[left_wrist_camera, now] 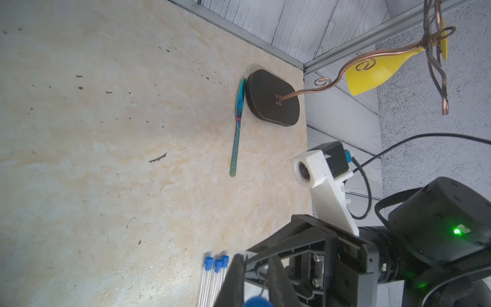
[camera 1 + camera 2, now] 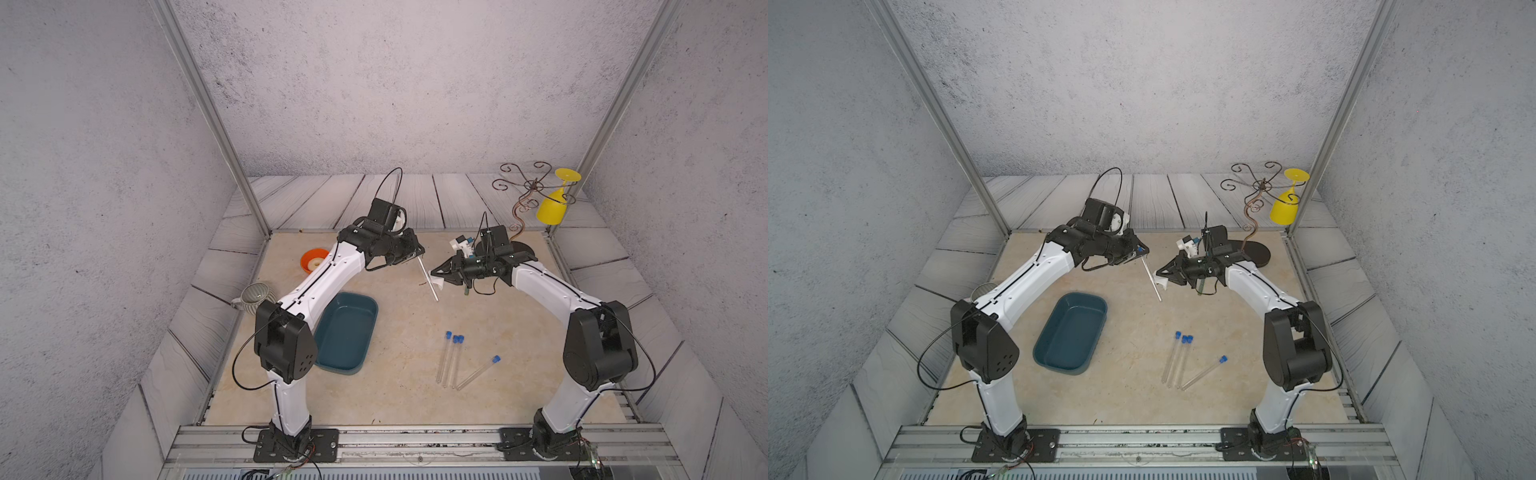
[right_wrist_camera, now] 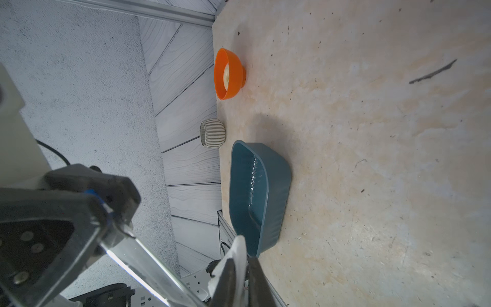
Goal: Wipe the exteriors of test tubes
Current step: Wipe the dirt from the test tube.
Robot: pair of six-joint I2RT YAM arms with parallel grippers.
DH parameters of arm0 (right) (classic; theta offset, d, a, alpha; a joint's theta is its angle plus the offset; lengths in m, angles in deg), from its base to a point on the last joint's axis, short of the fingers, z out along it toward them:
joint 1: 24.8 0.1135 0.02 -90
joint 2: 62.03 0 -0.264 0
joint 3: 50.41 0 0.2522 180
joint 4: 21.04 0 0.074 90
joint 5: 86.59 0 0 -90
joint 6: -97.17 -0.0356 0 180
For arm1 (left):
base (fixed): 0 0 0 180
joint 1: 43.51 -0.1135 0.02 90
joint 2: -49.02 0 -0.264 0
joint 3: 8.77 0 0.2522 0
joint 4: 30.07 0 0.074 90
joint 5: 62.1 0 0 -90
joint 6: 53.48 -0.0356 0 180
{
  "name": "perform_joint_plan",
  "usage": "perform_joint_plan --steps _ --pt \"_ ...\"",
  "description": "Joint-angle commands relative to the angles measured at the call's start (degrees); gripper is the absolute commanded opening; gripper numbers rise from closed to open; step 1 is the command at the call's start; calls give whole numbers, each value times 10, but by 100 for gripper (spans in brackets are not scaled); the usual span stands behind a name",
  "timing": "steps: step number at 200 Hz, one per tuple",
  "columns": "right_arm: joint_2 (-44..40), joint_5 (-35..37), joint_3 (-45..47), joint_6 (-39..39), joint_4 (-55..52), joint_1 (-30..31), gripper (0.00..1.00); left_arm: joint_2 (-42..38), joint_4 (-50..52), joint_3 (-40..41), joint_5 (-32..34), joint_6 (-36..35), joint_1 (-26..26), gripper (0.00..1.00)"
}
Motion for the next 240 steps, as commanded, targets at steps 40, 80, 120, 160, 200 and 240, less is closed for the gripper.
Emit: perform_joint_plan --steps 40,80,120,160,200,240 --pt "-71 -31 12 7 6 2 13 11 -11 -6 6 -3 -12 0" --pt "-79 -35 13 8 10 3 12 15 -14 -11 1 -2 -14 0" --pt "-71 -20 -16 40 -26 11 12 14 -24 -10 -13 16 -14 0" --pt "-40 -6 -29 44 -10 11 12 -1 -41 -2 -36 44 -11 0" --pt "0 -12 -51 15 42 12 12 -21 -80 26 -55 81 -8 0" --pt "29 -14 -82 14 54 10 12 -27 -103 32 -65 108 -6 0"
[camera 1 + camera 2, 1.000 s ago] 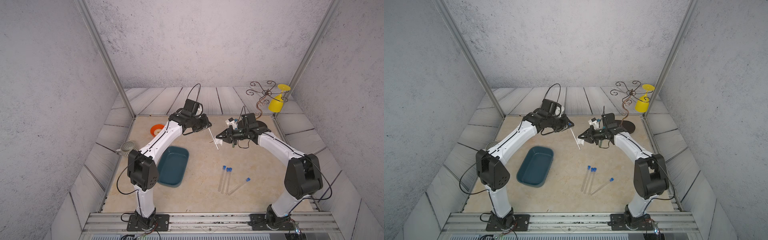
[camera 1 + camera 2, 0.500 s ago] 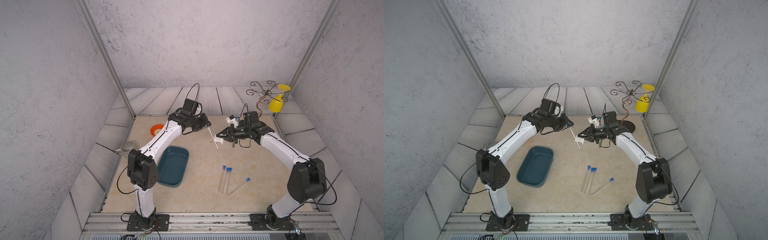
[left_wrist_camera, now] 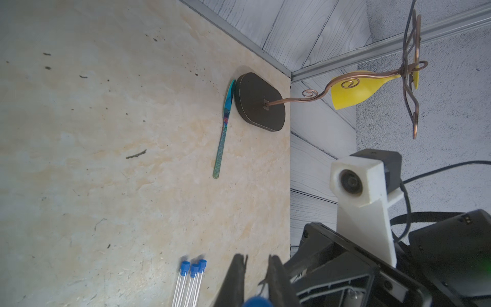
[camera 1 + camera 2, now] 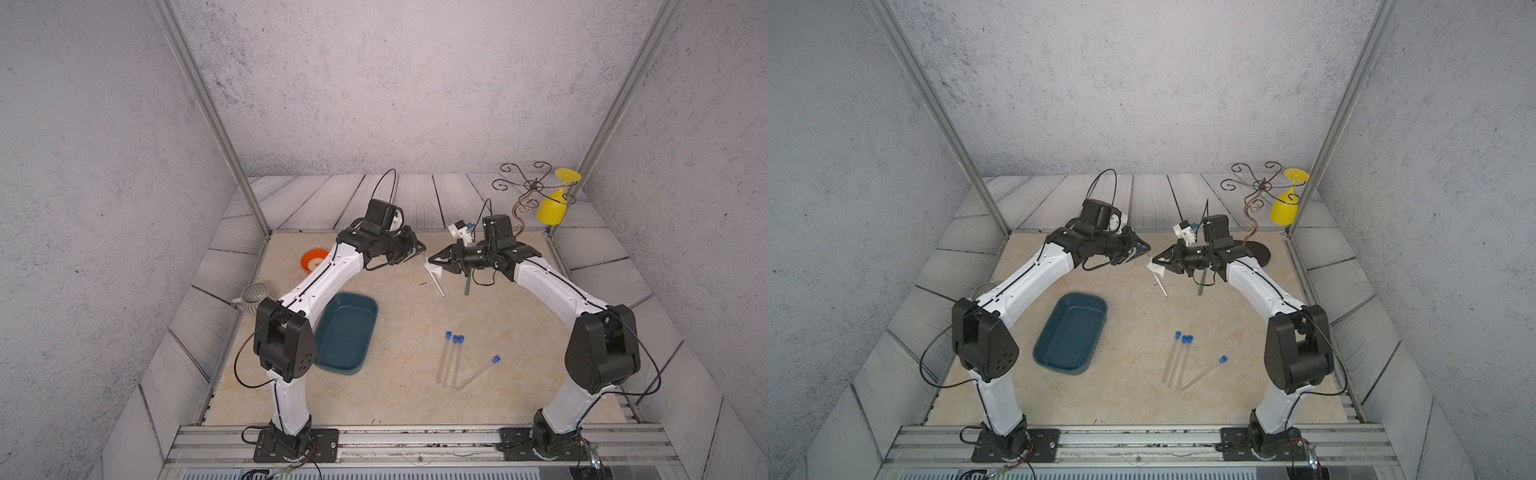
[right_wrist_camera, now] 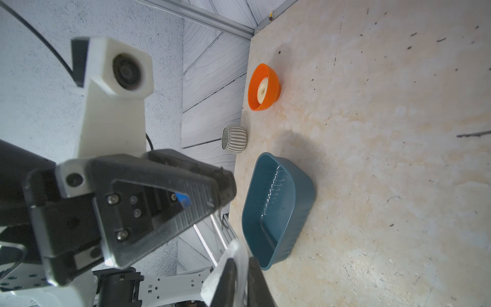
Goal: Wipe the exteriors of test tubes
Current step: Wipe the dirt from the test tube.
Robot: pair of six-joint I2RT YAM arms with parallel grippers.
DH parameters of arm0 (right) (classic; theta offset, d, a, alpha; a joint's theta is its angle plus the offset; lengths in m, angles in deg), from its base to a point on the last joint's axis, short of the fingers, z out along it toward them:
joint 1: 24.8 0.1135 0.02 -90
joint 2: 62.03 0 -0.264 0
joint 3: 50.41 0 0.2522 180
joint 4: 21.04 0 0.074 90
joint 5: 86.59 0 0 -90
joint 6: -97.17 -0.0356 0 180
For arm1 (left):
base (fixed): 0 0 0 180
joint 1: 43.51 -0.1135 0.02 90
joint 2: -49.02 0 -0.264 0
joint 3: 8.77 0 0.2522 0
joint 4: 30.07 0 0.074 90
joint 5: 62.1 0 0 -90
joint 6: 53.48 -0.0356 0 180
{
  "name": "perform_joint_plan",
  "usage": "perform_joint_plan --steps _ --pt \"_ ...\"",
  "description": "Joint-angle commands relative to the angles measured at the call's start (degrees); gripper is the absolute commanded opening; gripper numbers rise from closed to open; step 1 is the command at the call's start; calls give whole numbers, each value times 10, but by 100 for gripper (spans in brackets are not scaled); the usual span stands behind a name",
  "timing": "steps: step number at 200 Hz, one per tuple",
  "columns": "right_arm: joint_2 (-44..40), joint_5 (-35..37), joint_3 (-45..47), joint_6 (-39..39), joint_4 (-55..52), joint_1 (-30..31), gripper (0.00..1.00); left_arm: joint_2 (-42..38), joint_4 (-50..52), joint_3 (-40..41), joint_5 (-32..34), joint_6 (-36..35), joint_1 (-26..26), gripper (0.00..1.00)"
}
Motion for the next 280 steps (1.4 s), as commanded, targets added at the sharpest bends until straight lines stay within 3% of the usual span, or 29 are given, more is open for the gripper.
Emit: perform_joint_plan --steps 1,66,152,280 --pt "28 -1 -25 -3 18 2 12 -28 -40 2 -20 27 3 0" --pt "31 -17 2 -59 101 3 12 -33 -56 0 -22 40 0 0" --pt "-47 -35 91 -99 118 -7 12 -5 5 -60 5 -27 -22 0" --pt "-70 -59 116 -225 207 -25 12 -12 1 -18 6 -52 -22 0"
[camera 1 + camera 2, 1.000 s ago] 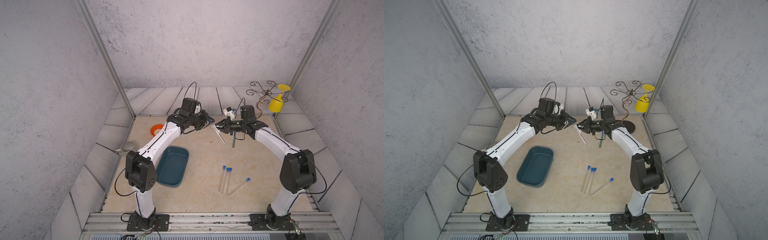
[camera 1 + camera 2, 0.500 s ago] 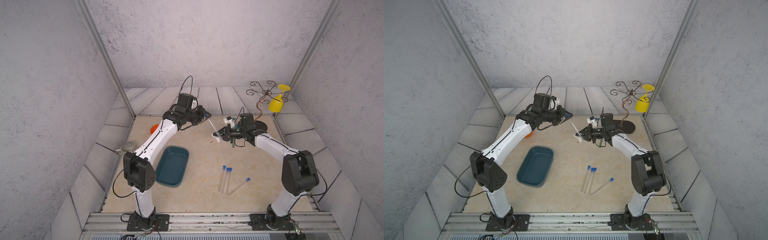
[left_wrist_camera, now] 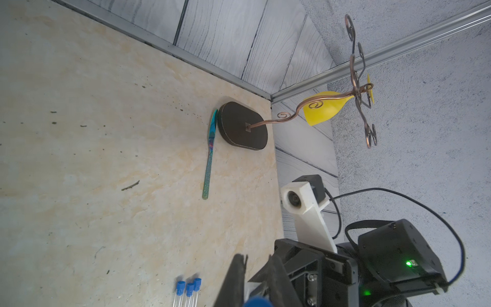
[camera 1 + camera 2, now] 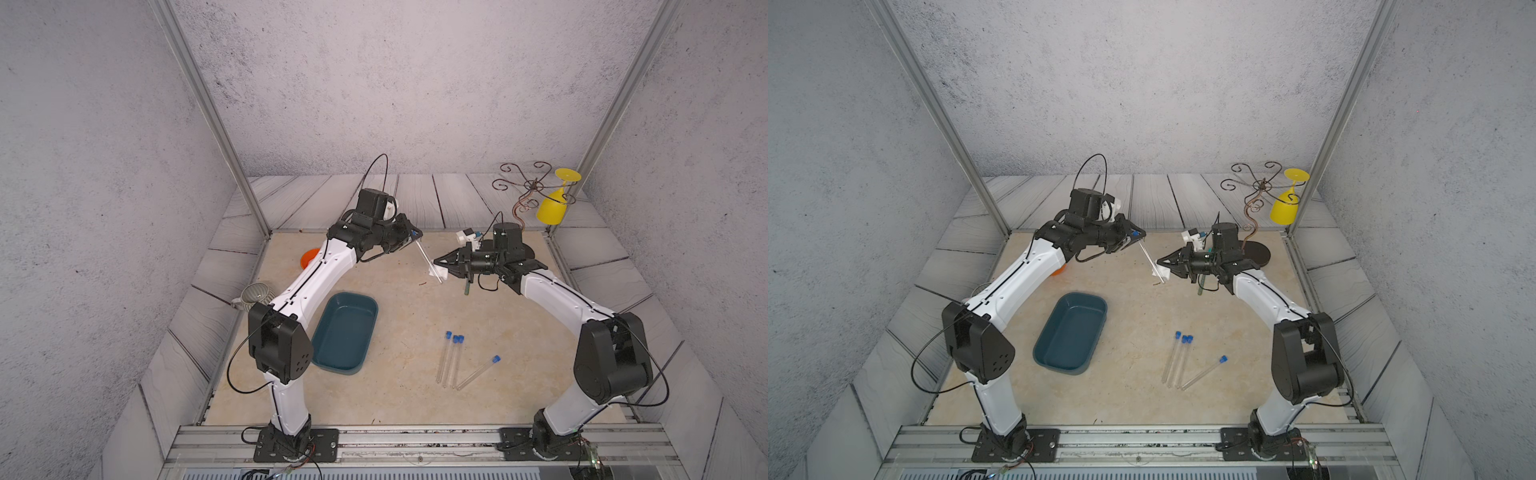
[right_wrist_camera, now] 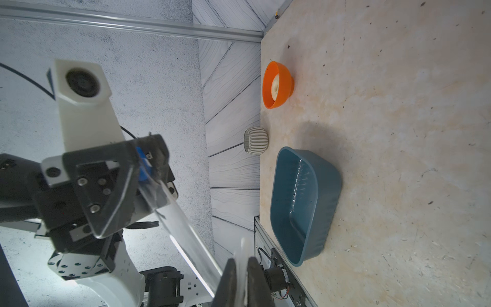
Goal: Wipe the exteriors of test tubes
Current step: Wipe the dirt from the test tube, then place the test tube in the storage box.
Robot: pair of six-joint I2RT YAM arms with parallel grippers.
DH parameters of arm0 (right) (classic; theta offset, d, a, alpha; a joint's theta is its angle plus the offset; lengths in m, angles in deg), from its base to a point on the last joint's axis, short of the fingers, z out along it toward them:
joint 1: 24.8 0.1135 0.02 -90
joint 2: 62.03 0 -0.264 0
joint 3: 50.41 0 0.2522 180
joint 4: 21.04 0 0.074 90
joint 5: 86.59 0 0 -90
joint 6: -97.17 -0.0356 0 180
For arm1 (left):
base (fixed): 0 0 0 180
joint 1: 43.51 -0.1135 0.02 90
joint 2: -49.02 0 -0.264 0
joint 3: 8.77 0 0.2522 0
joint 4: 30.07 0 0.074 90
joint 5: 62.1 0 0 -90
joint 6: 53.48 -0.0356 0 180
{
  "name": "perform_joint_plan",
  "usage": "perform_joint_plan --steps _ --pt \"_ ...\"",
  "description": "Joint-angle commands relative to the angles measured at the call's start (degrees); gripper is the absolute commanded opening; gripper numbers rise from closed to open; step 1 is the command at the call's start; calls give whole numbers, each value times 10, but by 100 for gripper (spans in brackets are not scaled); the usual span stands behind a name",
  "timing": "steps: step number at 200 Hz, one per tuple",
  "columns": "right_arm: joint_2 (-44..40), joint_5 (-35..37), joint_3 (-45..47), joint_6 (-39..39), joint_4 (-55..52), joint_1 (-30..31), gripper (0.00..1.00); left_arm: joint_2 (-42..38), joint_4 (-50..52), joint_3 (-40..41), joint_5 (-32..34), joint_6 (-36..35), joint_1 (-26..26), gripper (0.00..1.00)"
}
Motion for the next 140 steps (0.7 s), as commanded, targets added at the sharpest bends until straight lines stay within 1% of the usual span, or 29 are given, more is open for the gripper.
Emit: perform_joint_plan --steps 1,33,55,88,113,132,140 --pt "-18 -14 0 -41 48 -1 12 1 4 16 1 -17 -3 0" --pt "-9 -13 -17 -79 89 -2 12 -9 32 31 9 -48 -3 0" --pt "-2 -13 -36 -75 85 -7 12 -26 69 50 27 -86 -6 0" --pt "-3 -16 -34 -38 42 -42 12 -68 150 98 79 -167 -30 0" --pt "-10 -18 -18 1 1 -74 12 -108 206 156 126 -232 -64 0" --pt "-15 -16 -4 34 -31 -87 12 -126 236 192 162 -282 -88 0" --pt "-17 -15 1 49 -48 -91 12 -129 245 203 179 -291 -99 0"
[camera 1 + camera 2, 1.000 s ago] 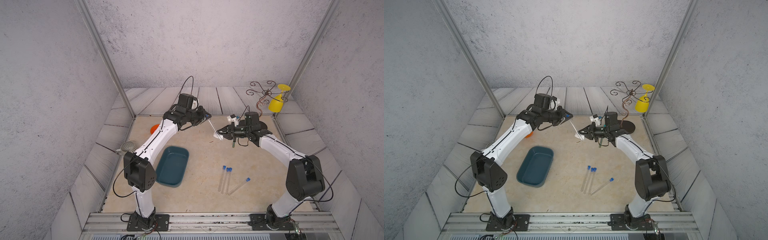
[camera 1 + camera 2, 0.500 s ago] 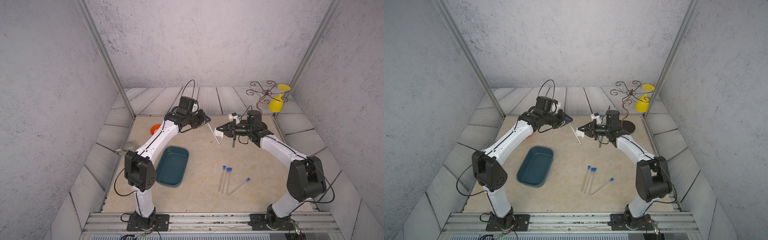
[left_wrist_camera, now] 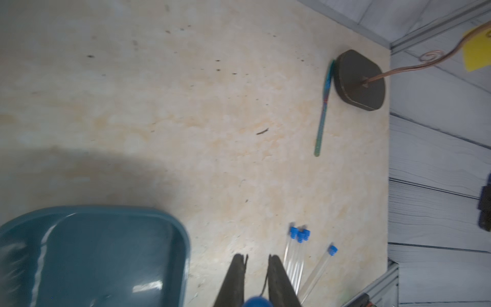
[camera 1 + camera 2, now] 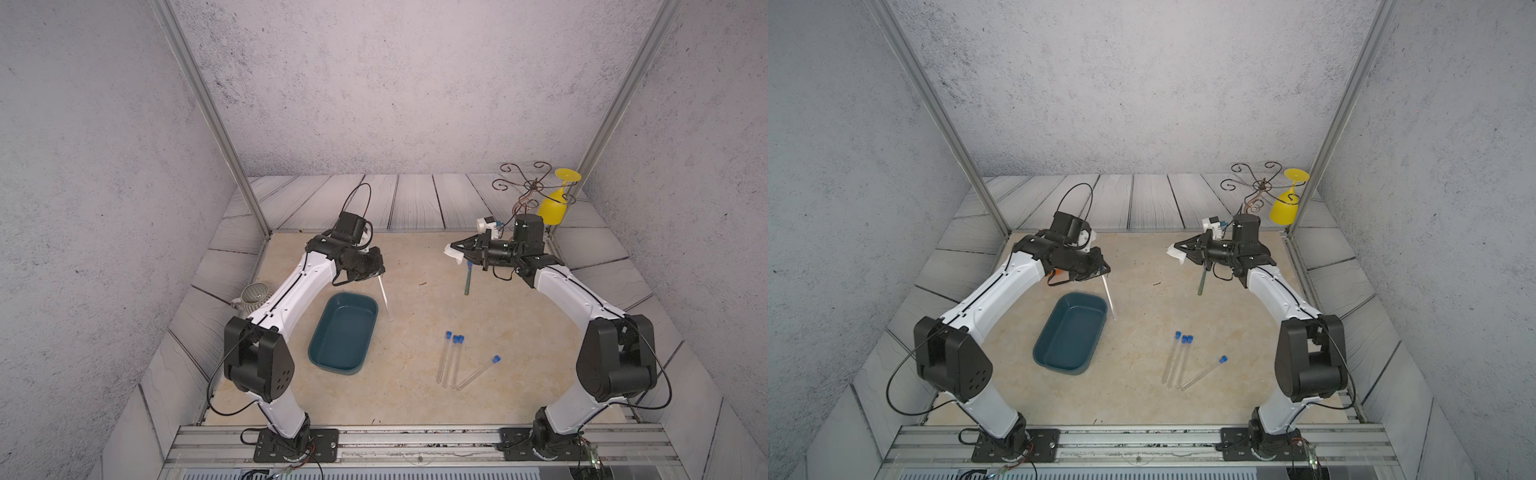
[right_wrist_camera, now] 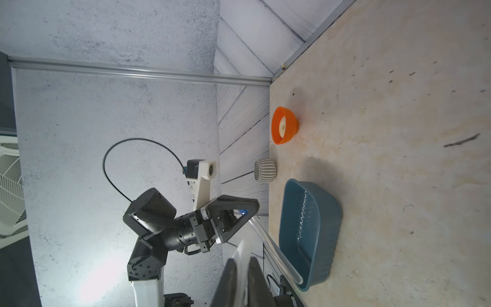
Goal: Wipe the exteriors of test tubes
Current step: Place the test tube in the storage box.
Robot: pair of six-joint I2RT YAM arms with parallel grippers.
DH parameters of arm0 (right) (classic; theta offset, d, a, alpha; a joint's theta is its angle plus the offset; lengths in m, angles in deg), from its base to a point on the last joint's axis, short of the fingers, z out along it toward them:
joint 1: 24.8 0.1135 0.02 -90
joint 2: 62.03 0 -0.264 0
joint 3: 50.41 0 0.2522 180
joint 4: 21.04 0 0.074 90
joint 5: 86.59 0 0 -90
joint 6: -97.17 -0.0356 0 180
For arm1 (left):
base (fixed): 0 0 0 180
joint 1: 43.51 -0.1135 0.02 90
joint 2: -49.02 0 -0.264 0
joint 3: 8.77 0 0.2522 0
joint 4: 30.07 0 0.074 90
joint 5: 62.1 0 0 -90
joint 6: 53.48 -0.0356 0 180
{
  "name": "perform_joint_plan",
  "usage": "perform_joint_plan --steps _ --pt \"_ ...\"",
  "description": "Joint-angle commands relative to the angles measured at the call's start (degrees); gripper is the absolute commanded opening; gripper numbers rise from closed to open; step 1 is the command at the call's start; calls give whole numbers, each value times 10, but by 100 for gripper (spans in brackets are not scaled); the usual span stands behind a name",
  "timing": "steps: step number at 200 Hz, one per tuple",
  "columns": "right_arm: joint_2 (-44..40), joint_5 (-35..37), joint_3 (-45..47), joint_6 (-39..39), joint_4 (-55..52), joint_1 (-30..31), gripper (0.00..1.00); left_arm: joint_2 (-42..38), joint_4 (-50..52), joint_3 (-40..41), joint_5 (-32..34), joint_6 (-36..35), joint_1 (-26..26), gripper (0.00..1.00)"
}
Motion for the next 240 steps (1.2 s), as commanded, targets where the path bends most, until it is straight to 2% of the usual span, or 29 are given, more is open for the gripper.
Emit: perform_joint_plan --steps 1,19,52,76,129,185,220,240 --pt "-17 -6 18 60 -63 -10 12 -18 68 32 69 -84 -28 0" --pt "-19 -3 33 79 -83 -17 12 -14 69 53 93 -109 -49 0" --pt "-24 -1 65 40 -38 -21 12 48 123 26 156 -156 -50 0" --pt "-24 1 63 55 -59 -20 12 76 99 49 150 -165 -45 0" --pt "-20 6 54 66 -82 -21 12 105 37 116 151 -134 -40 0" --pt "-11 9 54 69 -88 -21 13 109 21 127 153 -121 -32 34" --pt "-12 12 53 80 -102 -21 13 115 25 122 153 -117 -32 40" --pt "-14 13 50 85 -108 -21 13 104 34 113 163 -109 -29 50"
